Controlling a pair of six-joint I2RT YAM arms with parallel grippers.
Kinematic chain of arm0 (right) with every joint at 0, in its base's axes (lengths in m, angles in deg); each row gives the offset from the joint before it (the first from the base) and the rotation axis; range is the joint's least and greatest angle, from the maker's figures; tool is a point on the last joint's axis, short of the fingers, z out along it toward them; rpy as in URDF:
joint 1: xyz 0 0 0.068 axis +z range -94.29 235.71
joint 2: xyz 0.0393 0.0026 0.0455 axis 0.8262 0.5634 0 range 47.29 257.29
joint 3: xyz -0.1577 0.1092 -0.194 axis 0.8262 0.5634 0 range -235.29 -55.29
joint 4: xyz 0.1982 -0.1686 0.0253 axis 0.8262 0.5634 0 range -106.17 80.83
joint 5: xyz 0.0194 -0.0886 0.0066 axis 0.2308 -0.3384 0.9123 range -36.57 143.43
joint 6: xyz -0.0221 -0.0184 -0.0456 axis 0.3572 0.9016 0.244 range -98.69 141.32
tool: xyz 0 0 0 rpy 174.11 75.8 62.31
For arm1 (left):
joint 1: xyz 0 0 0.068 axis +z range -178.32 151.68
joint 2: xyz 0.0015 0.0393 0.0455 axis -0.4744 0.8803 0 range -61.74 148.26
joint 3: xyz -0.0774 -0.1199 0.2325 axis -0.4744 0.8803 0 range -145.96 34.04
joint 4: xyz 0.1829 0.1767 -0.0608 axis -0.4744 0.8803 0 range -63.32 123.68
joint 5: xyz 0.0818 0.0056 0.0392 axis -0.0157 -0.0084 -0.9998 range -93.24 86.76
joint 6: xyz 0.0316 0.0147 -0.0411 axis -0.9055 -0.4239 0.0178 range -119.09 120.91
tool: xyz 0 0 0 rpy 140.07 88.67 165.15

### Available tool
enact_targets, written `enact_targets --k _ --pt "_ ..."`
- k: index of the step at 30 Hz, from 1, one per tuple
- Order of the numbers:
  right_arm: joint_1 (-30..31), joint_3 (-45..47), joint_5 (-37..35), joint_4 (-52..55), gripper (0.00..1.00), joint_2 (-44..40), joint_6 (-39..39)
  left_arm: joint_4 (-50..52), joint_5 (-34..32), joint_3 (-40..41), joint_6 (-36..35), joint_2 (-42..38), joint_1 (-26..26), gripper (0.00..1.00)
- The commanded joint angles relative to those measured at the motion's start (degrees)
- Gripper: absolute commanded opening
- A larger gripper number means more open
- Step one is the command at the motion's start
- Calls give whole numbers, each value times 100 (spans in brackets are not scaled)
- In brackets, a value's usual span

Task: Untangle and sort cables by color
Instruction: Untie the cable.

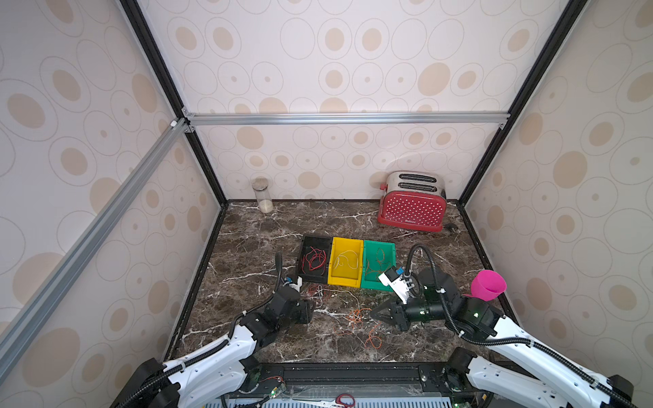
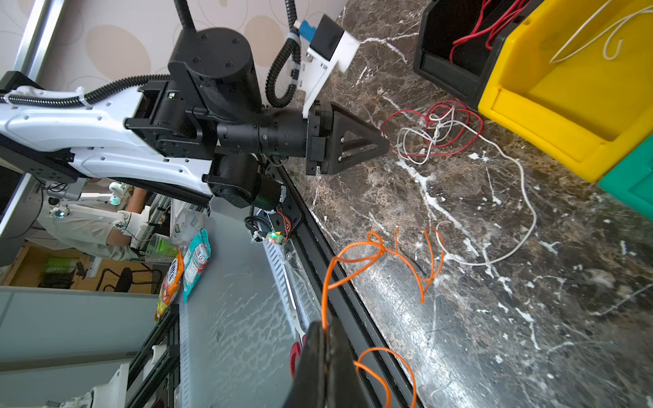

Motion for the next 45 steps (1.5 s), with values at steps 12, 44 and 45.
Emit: enact_targets --k 12,44,45 --pt "55 246 23 259 0 -999 -165 -1753 1816 -701 -210 1726 -357 73" --pt "63 292 -910 808 0 -1533 -123 -350 -223 -2977 -1290 4558 -1329 58" --pt "63 294 -989 820 0 -1549 -119 -363 -244 -2912 -1288 4518 -1329 56"
